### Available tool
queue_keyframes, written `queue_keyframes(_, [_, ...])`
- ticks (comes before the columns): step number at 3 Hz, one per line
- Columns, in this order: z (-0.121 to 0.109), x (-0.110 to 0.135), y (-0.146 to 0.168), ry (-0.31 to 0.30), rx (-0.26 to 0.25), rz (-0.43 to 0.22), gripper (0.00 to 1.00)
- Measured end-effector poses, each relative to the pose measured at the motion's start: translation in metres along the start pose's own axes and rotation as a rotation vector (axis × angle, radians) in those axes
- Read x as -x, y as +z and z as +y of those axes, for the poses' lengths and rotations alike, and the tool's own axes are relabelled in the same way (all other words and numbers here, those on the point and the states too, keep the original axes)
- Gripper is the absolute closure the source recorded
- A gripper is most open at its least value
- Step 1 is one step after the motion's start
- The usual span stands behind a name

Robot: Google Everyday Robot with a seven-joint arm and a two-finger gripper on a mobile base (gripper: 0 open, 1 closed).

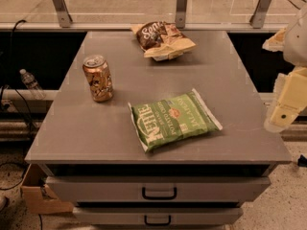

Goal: Pick green jalapeno chip bag

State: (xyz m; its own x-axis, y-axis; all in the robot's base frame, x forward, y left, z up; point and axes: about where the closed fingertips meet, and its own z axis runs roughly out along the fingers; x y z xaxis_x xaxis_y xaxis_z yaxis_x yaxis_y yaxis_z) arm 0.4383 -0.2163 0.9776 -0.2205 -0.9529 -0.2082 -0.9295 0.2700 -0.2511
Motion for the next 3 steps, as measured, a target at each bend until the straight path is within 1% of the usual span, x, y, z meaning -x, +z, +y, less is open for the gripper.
queue_keyframes(1, [0.000,0.000,0.000,0.000,0.000,0.000,0.00])
queue_keyframes(2, [0.004,0.027,0.032,-0.137,0.084,-0.030,0.00])
queue_keyframes(3, [0.021,0.078,0.091,-0.389,0.234,-0.082,0.00])
